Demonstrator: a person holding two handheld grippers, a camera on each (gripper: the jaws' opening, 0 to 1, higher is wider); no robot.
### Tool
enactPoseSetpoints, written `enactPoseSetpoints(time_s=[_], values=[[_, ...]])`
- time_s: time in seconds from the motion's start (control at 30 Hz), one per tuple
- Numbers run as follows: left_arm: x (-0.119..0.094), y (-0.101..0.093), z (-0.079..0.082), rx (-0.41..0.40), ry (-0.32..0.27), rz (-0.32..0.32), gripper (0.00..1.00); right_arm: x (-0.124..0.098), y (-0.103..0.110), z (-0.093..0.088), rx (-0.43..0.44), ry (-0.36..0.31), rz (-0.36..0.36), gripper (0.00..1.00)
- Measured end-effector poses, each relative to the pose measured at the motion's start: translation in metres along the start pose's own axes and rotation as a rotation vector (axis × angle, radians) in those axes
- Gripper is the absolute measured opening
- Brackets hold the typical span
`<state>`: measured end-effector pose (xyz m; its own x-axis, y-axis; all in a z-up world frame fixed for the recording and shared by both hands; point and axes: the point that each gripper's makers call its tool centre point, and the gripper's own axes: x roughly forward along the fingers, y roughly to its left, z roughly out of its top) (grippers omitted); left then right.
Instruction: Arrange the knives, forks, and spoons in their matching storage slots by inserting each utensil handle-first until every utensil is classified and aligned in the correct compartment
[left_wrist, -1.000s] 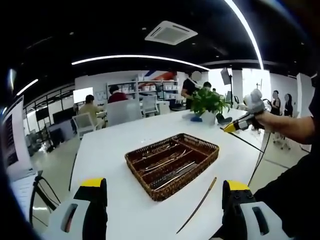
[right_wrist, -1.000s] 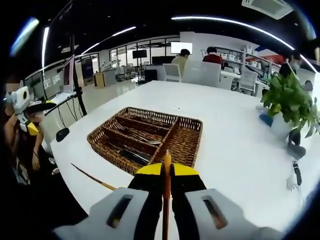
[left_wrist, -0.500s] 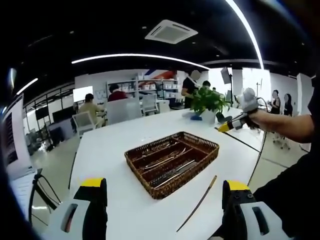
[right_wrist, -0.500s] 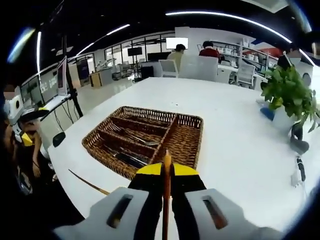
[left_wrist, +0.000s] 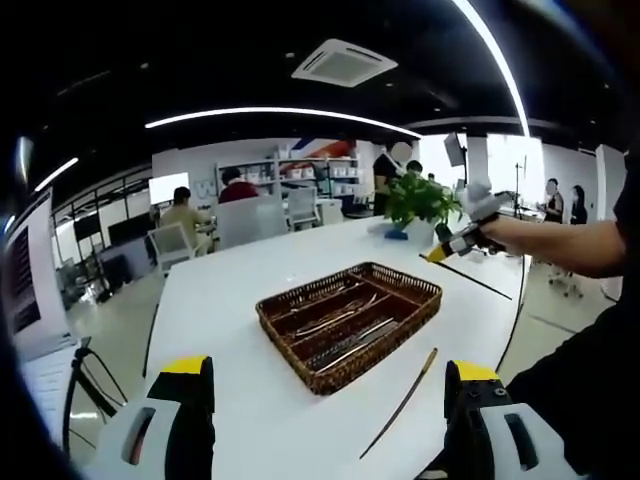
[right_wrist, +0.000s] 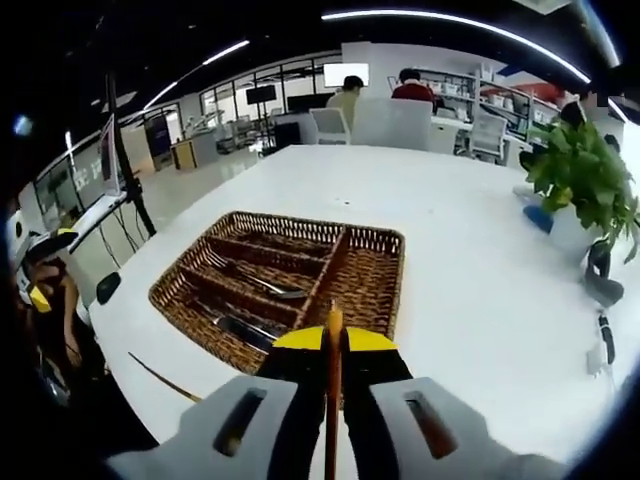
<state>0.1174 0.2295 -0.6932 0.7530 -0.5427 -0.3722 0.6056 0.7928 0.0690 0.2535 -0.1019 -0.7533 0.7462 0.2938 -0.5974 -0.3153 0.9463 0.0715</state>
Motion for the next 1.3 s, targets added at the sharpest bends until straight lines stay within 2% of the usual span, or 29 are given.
enactPoseSetpoints(time_s=[0.63, 1.13, 1.3], values=[[0.001, 0.001, -0.007, -0.01, 0.006, 0.001, 1.0, 0.05, -0.02, 0.02, 0.029, 0.069, -0.021, 0.02], [0.003, 0.002, -0.013, -0.019, 0.018, 0.0, 1.0, 0.085, -0.027, 0.048, 0.082, 0.099, -0.015, 0.02], [0.003, 0.001, -0.015, -0.019, 0.024, -0.003, 1.0, 0.101, -0.027, 0.068, 0.08, 0.106, -0.016, 0.02]])
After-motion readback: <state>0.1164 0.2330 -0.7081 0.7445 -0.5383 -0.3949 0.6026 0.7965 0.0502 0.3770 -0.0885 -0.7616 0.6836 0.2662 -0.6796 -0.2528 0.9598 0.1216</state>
